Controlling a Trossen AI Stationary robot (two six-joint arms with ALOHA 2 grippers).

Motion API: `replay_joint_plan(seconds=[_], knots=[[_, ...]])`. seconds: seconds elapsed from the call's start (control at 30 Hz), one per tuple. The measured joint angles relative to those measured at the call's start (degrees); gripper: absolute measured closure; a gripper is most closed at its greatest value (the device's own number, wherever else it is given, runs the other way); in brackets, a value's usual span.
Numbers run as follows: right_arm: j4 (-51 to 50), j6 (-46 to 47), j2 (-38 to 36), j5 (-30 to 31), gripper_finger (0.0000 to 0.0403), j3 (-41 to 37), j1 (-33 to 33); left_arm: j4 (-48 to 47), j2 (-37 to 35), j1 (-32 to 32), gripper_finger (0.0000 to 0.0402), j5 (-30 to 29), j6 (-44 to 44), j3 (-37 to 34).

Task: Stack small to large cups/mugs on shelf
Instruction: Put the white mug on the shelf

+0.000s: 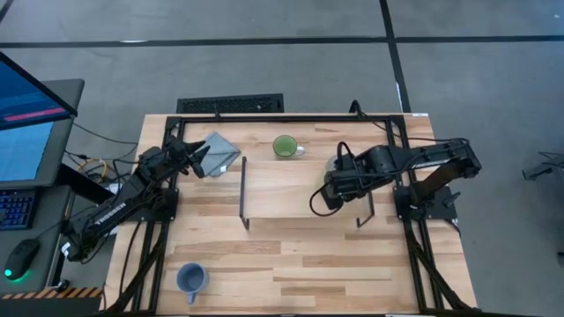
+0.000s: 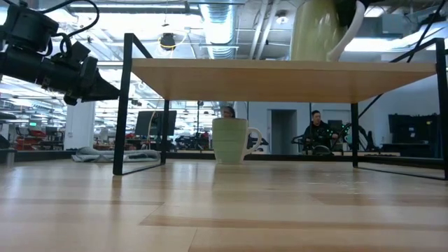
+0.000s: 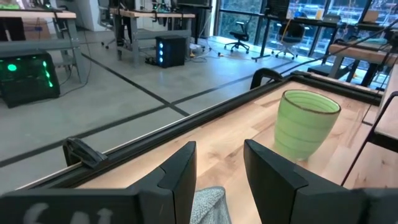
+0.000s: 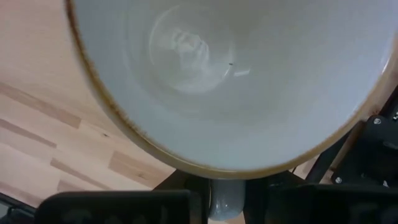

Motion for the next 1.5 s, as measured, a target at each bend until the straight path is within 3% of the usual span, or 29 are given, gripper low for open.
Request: replay_joint_plan(seconds=[1.5], knots=[[0.17, -1.56, -0.24, 0.25, 0.033, -1.25, -1.54, -0.13, 0.0, 0.0, 0.0277, 2.69, -0.26, 0.28]])
